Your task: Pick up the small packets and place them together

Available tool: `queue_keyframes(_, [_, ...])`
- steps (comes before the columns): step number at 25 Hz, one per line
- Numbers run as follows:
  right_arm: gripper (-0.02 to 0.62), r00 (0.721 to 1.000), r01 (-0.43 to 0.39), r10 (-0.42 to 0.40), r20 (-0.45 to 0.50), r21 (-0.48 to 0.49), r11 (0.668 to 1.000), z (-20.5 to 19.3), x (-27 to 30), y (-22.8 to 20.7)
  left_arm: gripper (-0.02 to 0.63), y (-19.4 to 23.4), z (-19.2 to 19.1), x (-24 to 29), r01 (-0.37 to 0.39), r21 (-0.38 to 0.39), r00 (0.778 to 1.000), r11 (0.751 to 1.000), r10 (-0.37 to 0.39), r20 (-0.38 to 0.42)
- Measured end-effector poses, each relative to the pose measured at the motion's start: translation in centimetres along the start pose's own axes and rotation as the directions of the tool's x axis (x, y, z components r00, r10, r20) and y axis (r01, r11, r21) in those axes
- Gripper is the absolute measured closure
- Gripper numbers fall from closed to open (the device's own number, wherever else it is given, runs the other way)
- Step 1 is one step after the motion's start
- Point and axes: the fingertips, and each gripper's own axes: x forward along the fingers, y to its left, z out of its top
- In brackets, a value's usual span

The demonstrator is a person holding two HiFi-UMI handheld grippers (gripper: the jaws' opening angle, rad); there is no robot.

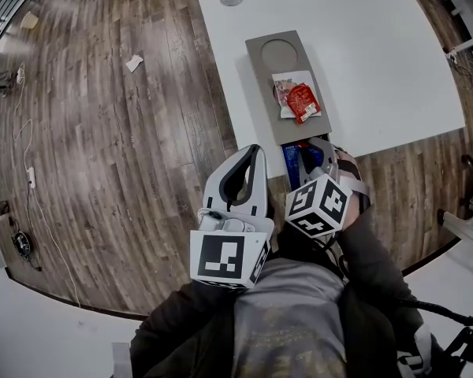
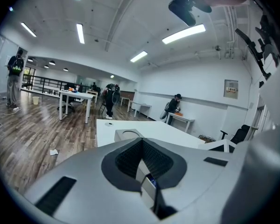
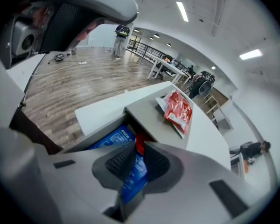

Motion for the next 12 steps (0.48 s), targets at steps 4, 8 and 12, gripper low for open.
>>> queue_keyframes(4, [0.588,0.999,0.034,-0.034,0.004,-0.022,0.999,0.2,0.1,-0.4,0.604,0.2,-0.2,0.2,0.008,0.002,1.0,1.0,-0.008,-0.003])
queue_keyframes(8, [0.589,0.999,0.021,-0.021,0.031,-0.015,1.0,0.5,-1.0,0.1,0.604,-0.1,0.0,-0.1,0.013,0.007,1.0,1.0,-0.013,0.0])
queue_keyframes(12, [0.589,0.998,0.003,-0.003,0.059,-0.006,1.0,0.1,-2.6,1.1,0.604,-1.5,-0.1,-0.8,0.028,0.018,1.0,0.999,-0.028,0.005])
